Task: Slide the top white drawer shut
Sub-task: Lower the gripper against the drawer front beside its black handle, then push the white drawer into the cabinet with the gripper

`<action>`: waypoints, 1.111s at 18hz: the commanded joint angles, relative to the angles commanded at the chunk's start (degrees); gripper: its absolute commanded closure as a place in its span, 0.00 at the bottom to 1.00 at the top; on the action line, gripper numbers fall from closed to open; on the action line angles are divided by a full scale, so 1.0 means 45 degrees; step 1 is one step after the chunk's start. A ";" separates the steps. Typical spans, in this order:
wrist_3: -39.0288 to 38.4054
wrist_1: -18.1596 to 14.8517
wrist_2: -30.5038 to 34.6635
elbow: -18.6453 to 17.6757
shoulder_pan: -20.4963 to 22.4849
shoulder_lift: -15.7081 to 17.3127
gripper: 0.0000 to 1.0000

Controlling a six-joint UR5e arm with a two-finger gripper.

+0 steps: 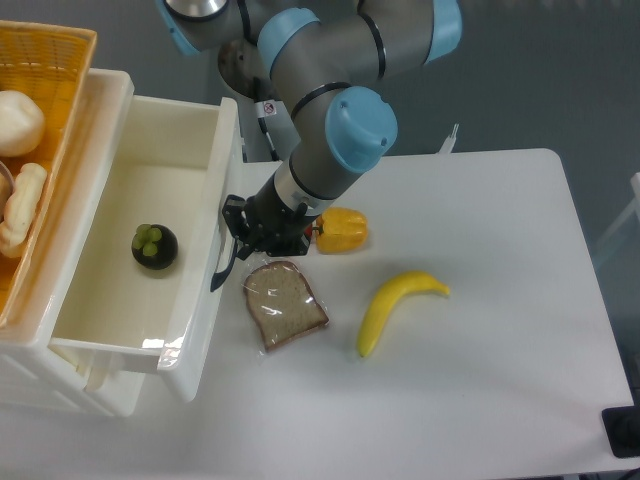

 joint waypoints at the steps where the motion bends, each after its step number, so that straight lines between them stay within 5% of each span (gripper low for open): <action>1: 0.0000 -0.0019 -0.0058 -0.0019 -0.0019 0.0000 0.89; 20: -0.0838 0.0039 -0.0254 0.0117 -0.1776 0.0078 0.88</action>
